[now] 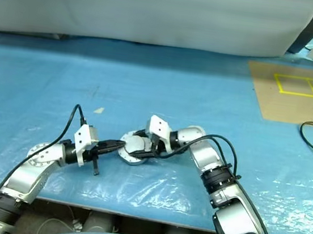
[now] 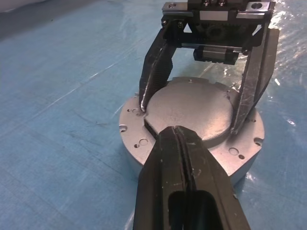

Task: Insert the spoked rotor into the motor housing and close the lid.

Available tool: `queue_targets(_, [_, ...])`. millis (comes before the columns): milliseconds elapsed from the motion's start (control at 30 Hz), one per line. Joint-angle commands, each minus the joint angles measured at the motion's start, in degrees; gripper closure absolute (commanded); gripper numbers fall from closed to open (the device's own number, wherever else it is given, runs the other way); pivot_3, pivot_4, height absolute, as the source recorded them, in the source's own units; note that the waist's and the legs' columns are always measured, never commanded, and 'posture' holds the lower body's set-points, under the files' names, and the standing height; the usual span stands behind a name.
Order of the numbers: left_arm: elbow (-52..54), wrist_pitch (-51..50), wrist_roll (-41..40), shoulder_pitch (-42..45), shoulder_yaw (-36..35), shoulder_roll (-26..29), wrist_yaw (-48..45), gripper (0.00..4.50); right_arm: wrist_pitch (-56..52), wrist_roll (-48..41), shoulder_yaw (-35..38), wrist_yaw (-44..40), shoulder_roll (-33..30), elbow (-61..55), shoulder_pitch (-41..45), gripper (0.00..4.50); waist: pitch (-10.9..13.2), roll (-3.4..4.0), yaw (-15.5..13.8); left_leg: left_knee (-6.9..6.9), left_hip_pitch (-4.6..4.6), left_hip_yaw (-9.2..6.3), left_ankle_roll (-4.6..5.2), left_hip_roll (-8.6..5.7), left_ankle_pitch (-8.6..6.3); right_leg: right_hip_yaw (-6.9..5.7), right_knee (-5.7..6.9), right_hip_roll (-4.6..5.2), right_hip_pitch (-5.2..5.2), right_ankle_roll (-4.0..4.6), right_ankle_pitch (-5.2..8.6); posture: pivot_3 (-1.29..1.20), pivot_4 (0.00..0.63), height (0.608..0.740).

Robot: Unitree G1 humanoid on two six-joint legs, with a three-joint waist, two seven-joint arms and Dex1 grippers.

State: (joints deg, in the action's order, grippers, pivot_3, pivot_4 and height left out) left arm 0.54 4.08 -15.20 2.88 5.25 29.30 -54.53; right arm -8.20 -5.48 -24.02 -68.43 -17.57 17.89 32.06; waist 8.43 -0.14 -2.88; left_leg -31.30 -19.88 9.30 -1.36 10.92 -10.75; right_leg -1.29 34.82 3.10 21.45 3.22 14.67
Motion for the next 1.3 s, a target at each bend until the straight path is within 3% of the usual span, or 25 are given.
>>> queue_targets(33, [-0.5, 1.1, -0.4, 0.1, -1.4, 1.0, -0.8, 4.50, -3.9, 2.4, -1.7, 0.3, -2.3, 2.1, -3.6, 1.58, 0.0, 0.00, -0.1, 0.00, -0.01, 0.00, 0.00, 0.00, 0.00, 0.00, 0.00, 0.00, 0.01, 0.00, 0.00, 0.00, 0.150, 0.740])
queue_targets(800, [-3.8, 5.2, 5.1, 0.1, 3.7, 1.3, -3.0, 4.50, -4.8, 2.2, -1.2, 1.2, -2.4, 0.0, -4.5, 1.58, -0.1, 0.08, -1.1, 0.14, 0.04, 0.01, -0.01, -0.02, 0.00, 0.01, -0.12, 0.04, -0.01, -0.03, 0.02, 0.00, 0.150, 0.740])
queue_targets(833, [-3.9, 5.3, 5.1, 0.1, 3.7, 1.3, -3.0, 4.50, -4.5, 1.9, -0.9, 1.0, -2.4, 0.1, -4.6, 0.85, -0.1, 0.08, -1.2, 0.14, 0.04, 0.01, -0.01, -0.02, -0.01, 0.01, -0.12, 0.04, -0.01, -0.03, 0.02, 0.00, 0.150, 0.740])
queue_targets(933, [-3.6, 5.2, 4.9, 0.0, 3.8, 1.3, -3.1, 4.50, -5.2, 1.3, -0.5, 0.8, -2.4, -0.4, -4.3, 0.04, -0.1, 0.08, -1.1, 0.18, 0.06, 0.02, -0.01, -0.02, -0.01, 0.02, -0.13, 0.04, -0.01, -0.05, 0.04, 0.00, 0.150, 0.740])
queue_targets(1300, [-4.5, 5.5, 4.7, 0.8, 3.6, 1.1, -3.2, 4.50, -6.3, -4.1, 4.6, -0.9, -5.8, -8.3, -4.2, 0.04, -0.1, 0.11, -1.3, 0.21, -0.16, 0.03, 0.00, -0.05, 0.00, 0.03, -0.17, 0.06, 0.18, -0.08, 0.05, 0.00, 0.150, 0.740])
